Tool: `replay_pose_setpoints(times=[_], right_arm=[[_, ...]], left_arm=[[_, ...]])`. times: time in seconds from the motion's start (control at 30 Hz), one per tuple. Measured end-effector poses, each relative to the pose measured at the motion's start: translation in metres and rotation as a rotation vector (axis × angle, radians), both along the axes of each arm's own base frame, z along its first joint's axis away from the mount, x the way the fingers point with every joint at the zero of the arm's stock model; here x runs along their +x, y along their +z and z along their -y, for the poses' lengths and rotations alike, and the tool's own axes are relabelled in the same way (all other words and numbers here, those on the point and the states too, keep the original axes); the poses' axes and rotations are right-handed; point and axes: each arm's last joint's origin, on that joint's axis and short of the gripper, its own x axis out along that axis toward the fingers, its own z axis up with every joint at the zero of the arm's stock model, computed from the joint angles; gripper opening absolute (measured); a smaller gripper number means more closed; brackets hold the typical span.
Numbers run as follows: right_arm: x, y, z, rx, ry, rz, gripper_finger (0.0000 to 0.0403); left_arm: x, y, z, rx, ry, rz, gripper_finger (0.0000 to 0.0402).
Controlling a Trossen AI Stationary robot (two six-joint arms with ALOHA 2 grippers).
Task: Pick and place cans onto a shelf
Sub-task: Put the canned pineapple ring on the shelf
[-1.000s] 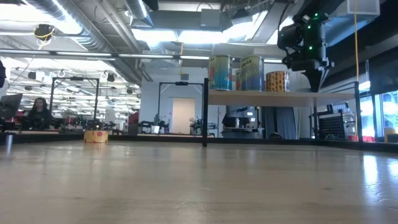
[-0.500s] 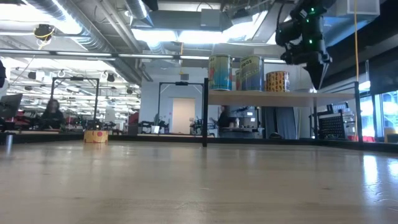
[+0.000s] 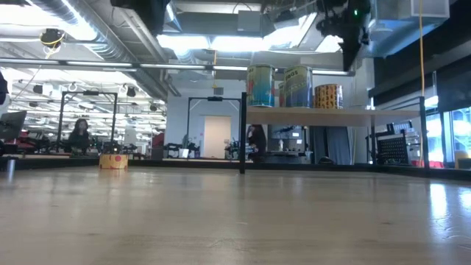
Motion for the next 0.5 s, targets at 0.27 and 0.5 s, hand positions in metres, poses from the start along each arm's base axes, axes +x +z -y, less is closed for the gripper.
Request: replay_pose_setpoints(times=[0.27, 0.5], right_arm=[[0.004, 0.048, -0.016, -0.122, 0.061, 0.143, 0.0000], [0.002, 0.082, -0.032, -0.201, 0.110, 0.253, 0.0000]], left_arm=[[-0.006, -0.062, -0.025, -0.115, 0.181, -0.215, 0.0054], [-0.010, -0.124, -0.045, -0.169, 0.181, -0.295, 0.0054]])
